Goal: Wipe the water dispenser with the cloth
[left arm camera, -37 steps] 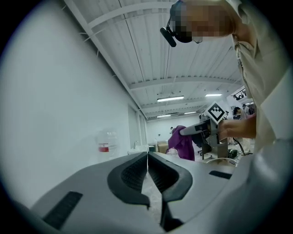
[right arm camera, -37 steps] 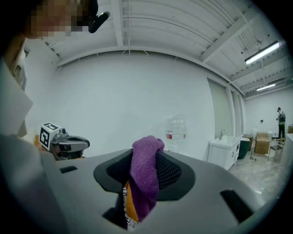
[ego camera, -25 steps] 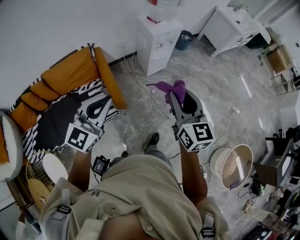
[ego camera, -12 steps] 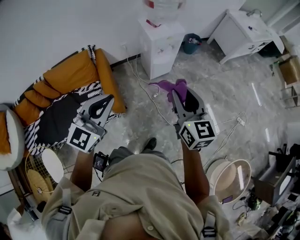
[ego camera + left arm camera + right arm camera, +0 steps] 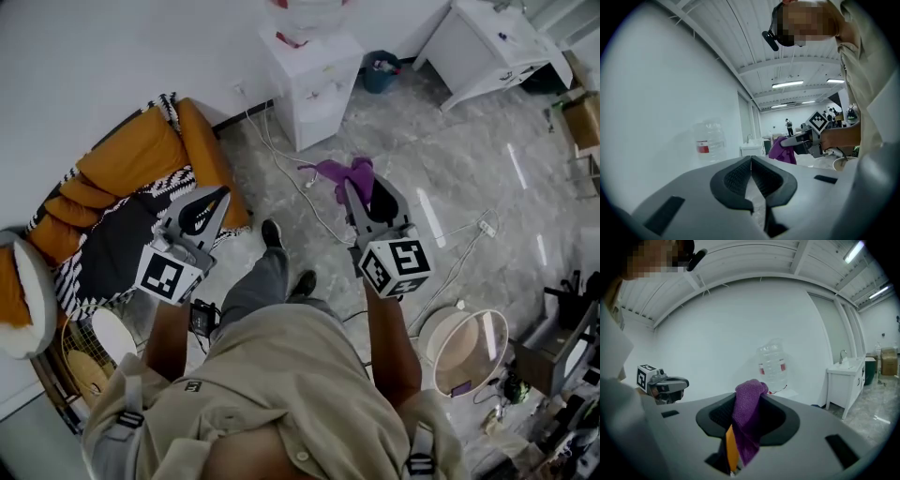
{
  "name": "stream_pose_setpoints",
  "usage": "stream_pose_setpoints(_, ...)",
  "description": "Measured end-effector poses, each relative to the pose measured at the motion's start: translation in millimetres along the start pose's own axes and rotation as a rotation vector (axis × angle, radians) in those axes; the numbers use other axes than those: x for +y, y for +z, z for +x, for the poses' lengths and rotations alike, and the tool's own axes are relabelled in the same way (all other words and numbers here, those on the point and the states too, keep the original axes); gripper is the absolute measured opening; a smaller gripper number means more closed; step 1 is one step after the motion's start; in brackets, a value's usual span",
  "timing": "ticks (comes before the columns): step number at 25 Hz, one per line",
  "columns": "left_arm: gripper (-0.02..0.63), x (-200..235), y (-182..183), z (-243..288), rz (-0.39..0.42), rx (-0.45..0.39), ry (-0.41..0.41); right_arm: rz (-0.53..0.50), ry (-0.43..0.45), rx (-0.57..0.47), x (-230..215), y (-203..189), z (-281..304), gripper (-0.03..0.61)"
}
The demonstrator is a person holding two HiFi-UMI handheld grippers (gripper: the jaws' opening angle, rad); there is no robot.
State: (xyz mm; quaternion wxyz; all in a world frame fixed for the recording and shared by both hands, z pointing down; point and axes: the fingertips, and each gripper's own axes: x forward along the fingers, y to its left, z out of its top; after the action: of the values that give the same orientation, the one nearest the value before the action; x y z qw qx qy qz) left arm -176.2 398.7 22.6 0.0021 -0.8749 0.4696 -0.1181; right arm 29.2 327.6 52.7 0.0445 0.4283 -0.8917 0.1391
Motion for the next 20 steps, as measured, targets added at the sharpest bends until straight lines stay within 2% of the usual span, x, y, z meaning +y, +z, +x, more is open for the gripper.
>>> stream_pose_setpoints(2, 0.020, 13.7, -6.0, 20.0, -0.009, 0.001, -0.029, 0.001, -0.028, 0.011, -11.3, -2.3, 12.8, 0.146)
stream_pose_setpoints(5, 0.020, 37.9, 11.5, 60.4, 0.005, -0.101, -0.077, -0.001, -0.077, 0.026, -28.7, 1.5, 32.4, 0.146)
stream_pose_setpoints(8, 0.020, 70.4, 23.1, 96.4, 0.013, -0.147, -0.116, -0.014, -0.115, 0.041, -41.8, 11.6, 60.5, 0.146)
stream_pose_setpoints(13, 0.020, 117.8, 6.2, 133.0, -0.023, -0.085, -0.166, -0.029, -0.159, 0.037, -49.5, 27.7, 110.1, 0.146)
stream_pose_setpoints(17, 0.020, 141.0, 11.0, 160.7, -0.005, -0.131, -0.212, -0.034, -0.181, 0.031, -56.0, 35.8, 138.7, 0.146)
stream_pose_setpoints(20, 0.020, 156.5, 1.6, 171.9, -0.015, -0.080, -0.226, -0.037, -0.184, 0.032, -59.5, 39.5, 158.2, 0.146)
